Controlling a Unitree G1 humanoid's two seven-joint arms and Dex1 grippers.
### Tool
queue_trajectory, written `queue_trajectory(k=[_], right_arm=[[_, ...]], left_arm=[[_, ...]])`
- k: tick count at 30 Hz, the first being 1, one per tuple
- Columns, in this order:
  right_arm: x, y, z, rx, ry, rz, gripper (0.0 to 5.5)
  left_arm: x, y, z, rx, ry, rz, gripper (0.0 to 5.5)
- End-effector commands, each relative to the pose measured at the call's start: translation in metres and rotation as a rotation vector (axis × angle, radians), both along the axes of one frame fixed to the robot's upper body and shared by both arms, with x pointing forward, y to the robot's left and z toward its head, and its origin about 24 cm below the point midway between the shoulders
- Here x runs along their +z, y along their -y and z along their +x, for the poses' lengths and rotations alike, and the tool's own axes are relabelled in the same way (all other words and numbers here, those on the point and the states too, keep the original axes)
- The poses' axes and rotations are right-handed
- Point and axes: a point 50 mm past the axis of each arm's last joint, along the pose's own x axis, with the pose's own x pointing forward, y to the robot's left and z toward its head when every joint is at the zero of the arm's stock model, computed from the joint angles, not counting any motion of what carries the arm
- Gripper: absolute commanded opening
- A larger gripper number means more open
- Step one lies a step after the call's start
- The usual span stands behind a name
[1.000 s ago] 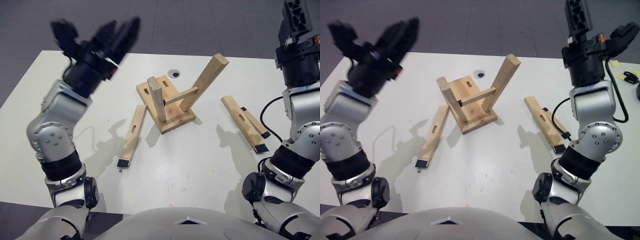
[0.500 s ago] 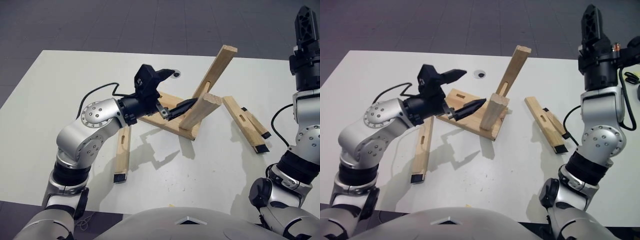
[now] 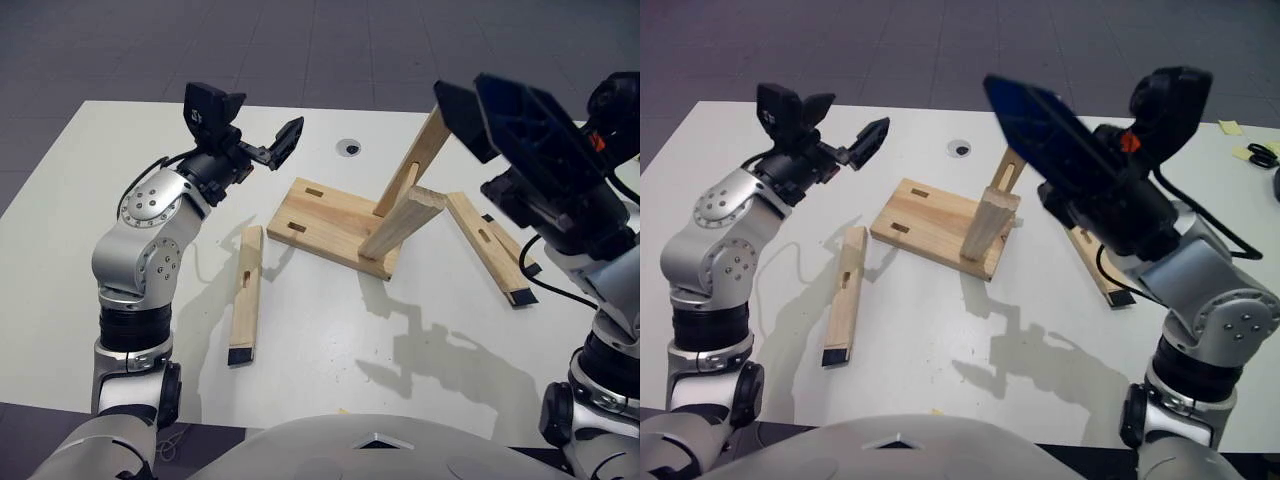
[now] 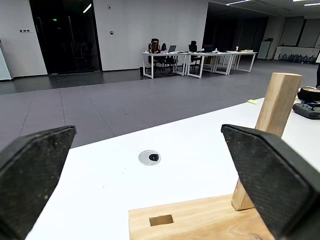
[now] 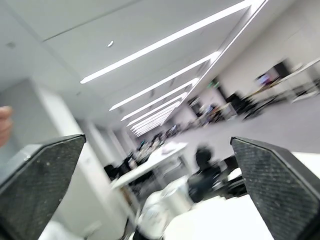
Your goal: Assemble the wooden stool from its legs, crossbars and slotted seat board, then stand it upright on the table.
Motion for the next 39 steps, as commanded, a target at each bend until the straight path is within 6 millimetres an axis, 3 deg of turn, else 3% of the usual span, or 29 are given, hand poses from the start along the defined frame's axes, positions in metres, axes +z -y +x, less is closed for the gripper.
queue_trajectory(k=[1,4,6,10,13,17,21,25,29,33,39], right_arm=[[-0.022,-0.009,-0.006,0.057,-0.084,-0.153,5.39],[-0.056,-0.006,0.007,-0.113,-0.183,-0.409,5.39],[-0.069,0.008,0.019,-0.252,-0.174,-0.558,5.39],[-0.055,0.038,0.046,-0.478,-0.036,-0.645,5.39],[-0.049,0.047,0.064,-0.623,0.061,-0.683,5.39],[-0.050,0.028,0.059,-0.587,0.080,-0.556,5.39],[-0.066,0.006,0.032,-0.336,-0.007,-0.503,5.39],[-0.100,-0.002,0.057,-0.481,-0.216,-0.551,5.39],[-0.136,0.004,0.074,-0.558,-0.381,-0.601,5.39],[-0.147,-0.009,0.086,-0.522,-0.284,-0.666,5.39],[-0.142,-0.022,0.104,-0.469,-0.120,-0.653,5.39]], left_arm=[[-0.013,-0.007,0.000,0.030,-0.034,0.012,5.40],[-0.016,-0.006,0.000,0.035,-0.038,0.010,5.40],[-0.016,-0.006,-0.001,0.036,-0.038,0.008,5.40],[-0.019,-0.007,-0.002,0.037,-0.045,0.018,5.40],[-0.021,-0.005,-0.002,0.031,-0.048,0.026,5.40],[-0.021,-0.004,0.000,0.025,-0.047,0.021,5.40],[-0.024,-0.003,0.000,0.023,-0.054,0.023,5.40],[-0.026,-0.004,0.000,0.034,-0.054,0.025,5.40],[-0.027,0.004,0.001,0.009,-0.051,0.027,5.40],[-0.033,0.004,0.000,0.004,-0.069,0.026,5.40],[-0.036,0.013,-0.002,-0.060,-0.083,0.034,5.40]])
